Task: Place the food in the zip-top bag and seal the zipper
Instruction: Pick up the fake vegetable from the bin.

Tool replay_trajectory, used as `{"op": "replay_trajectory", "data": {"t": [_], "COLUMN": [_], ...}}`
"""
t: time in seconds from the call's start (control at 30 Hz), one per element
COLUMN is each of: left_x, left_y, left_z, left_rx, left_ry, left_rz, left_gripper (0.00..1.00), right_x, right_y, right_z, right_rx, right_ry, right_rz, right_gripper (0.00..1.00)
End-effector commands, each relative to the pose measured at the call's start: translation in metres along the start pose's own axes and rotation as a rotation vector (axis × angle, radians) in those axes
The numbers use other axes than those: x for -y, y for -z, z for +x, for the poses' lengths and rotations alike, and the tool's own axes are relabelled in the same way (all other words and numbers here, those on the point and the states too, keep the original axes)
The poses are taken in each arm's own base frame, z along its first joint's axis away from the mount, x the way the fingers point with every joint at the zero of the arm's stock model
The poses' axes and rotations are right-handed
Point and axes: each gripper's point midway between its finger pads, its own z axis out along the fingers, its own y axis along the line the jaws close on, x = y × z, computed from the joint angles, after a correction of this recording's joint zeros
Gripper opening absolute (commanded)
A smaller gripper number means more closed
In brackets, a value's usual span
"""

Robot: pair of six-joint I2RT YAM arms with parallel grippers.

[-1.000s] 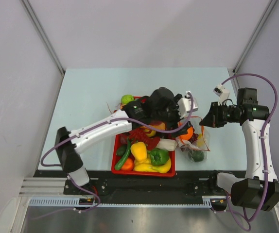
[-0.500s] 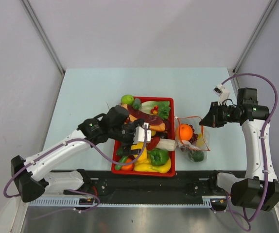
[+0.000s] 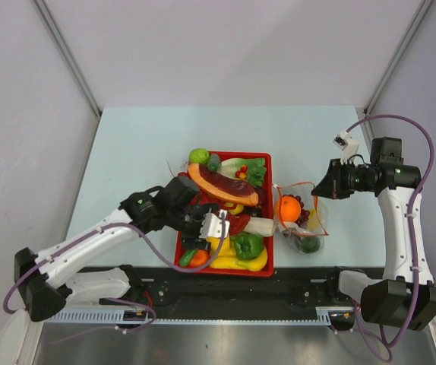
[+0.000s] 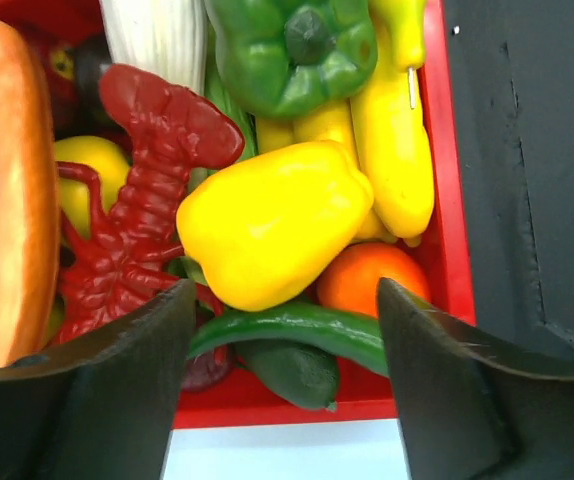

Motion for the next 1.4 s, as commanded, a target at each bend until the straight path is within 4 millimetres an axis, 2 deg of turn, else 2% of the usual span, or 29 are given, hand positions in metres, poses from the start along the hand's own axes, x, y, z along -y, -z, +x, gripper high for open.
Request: {"op": "replay_trajectory", "data": {"t": [0.0, 0.03, 0.07, 0.1, 0.13, 0.23, 0.37, 0.47, 0.53, 0.57, 0.63, 0.7, 0.73, 0.87, 1.0, 1.1, 1.27, 1.37], "left_x": [0.008, 0.012, 0.013, 0.028, 0.033, 0.048, 0.064, 0.064, 0.061, 0.055, 0.055, 0.048, 0.043, 0.019, 0.006, 0.008, 0.012, 0.012], "left_y": [0.015, 0.01, 0.006, -0.004, -0.009, -0.028, -0.049, -0.058, -0.054, -0.044, -0.029, -0.007, -0.001, 0.021, 0.022, 0.018, 0.004, -0.001], "left_z": [-0.031, -0.034, -0.038, -0.044, -0.047, -0.052, -0.048, -0.05, -0.045, -0.041, -0.029, -0.012, -0.006, 0.03, 0.049, 0.048, 0.057, 0.054], "left_rx": [0.125, 0.123, 0.112, 0.11, 0.113, 0.124, 0.107, 0.105, 0.082, 0.093, 0.081, 0.064, 0.052, -0.032, -0.07, -0.07, -0.091, -0.079], "left_ry": [-0.065, -0.09, -0.12, -0.17, -0.191, -0.239, -0.247, -0.218, -0.186, -0.14, -0.081, -0.022, -0.011, 0.126, 0.296, 0.367, 0.374, 0.38], "left_rz": [-0.066, -0.053, -0.06, -0.025, -0.02, 0.0, 0.048, 0.048, 0.035, 0.006, 0.0, -0.052, -0.08, -0.187, -0.187, -0.139, -0.088, -0.064], "left_gripper": [0.72, 0.7, 0.62, 0.58, 0.55, 0.54, 0.51, 0.5, 0.48, 0.48, 0.48, 0.52, 0.59, 0.59, 0.59, 0.58, 0.58, 0.61], "right_x": [-0.003, -0.003, -0.003, -0.001, -0.001, -0.002, -0.003, -0.003, -0.003, -0.003, -0.003, -0.002, -0.002, 0.0, 0.0, 0.001, 0.001, 0.001], "right_y": [0.0, -0.002, -0.002, -0.003, -0.002, -0.001, 0.001, 0.001, 0.002, 0.003, 0.003, 0.002, 0.002, -0.002, -0.003, -0.005, -0.003, -0.003], "right_z": [-0.007, -0.007, -0.007, -0.007, -0.007, -0.008, -0.008, -0.008, -0.007, -0.008, -0.007, -0.006, -0.006, -0.004, -0.006, -0.006, -0.006, -0.006], "right_rx": [0.029, 0.03, 0.031, 0.029, 0.029, 0.031, 0.038, 0.036, 0.033, 0.035, 0.035, 0.033, 0.03, 0.018, 0.028, 0.022, 0.024, 0.023], "right_ry": [0.017, 0.012, 0.009, 0.005, 0.006, 0.006, 0.014, 0.012, 0.019, 0.025, 0.033, 0.032, 0.031, 0.021, 0.014, 0.006, 0.008, 0.01], "right_rz": [-0.016, -0.02, -0.019, -0.018, -0.017, -0.012, -0.006, -0.008, -0.002, 0.002, 0.008, 0.005, 0.003, -0.004, -0.011, -0.015, -0.006, -0.002], "right_gripper": [0.0, 0.0, 0.0, 0.0, 0.0, 0.0, 0.0, 0.0, 0.0, 0.0, 0.0, 0.0, 0.0, 0.0, 0.0, 0.0, 0.0, 0.0]}}
